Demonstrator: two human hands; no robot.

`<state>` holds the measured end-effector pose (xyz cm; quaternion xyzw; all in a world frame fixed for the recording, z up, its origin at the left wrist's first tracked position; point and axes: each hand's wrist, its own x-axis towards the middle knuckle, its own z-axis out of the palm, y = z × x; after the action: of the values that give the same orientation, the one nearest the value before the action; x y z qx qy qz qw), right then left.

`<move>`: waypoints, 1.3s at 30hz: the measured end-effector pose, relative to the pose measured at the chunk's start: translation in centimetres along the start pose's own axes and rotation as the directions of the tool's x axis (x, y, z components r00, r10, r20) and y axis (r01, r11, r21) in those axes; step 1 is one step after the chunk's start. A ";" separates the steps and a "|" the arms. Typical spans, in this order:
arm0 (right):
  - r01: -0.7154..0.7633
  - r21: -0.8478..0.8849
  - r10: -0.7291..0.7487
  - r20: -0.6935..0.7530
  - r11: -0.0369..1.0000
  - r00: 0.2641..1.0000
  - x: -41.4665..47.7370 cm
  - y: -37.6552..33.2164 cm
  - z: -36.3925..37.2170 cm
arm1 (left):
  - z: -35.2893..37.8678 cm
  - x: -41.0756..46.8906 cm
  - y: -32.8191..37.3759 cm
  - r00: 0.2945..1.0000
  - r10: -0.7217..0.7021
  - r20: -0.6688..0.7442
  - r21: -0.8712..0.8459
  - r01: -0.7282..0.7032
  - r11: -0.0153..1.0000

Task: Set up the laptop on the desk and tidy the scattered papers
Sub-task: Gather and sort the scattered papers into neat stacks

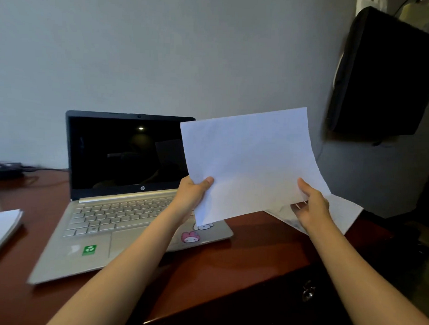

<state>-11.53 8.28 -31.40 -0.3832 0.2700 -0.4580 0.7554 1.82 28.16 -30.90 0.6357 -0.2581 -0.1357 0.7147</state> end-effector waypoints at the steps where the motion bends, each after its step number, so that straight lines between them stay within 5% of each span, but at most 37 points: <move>1: 0.004 -0.031 -0.004 0.012 1.000 1.000 -0.2 0.6 0.6 | -0.8 -0.1 0.3 1.000 0.000 -0.015 0.001 0.000 1.000; 12: 0.016 -0.283 0.074 0.305 0.959 0.950 -2.8 5.4 4.8 | -12.1 -2.1 2.7 0.983 -0.038 -0.181 0.045 0.047 0.998; 19: -0.003 -0.385 0.228 0.541 0.923 0.809 -5.7 7.8 8.9 | -18.4 -4.6 3.7 0.957 -0.097 -0.275 0.066 0.119 0.991; 28: 0.000 -0.437 0.326 0.671 0.900 0.666 -9.1 10.1 13.6 | -24.4 -8.8 4.8 0.918 -0.127 -0.377 0.083 0.171 0.982; 33: 0.016 -0.376 0.269 0.692 0.927 0.670 -12.0 12.0 15.5 | -26.9 -11.8 5.3 0.905 -0.232 -0.357 -0.127 0.199 0.972; 39: -0.182 -0.282 0.326 0.640 0.942 0.695 -16.3 14.8 17.3 | -29.1 -14.4 4.5 0.851 -0.162 -0.500 -0.488 -0.123 0.864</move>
<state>1.69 32.86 -33.03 -0.5547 0.0699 -0.1480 0.8158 5.00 60.80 -31.06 0.4422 -0.0019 -0.0269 0.8965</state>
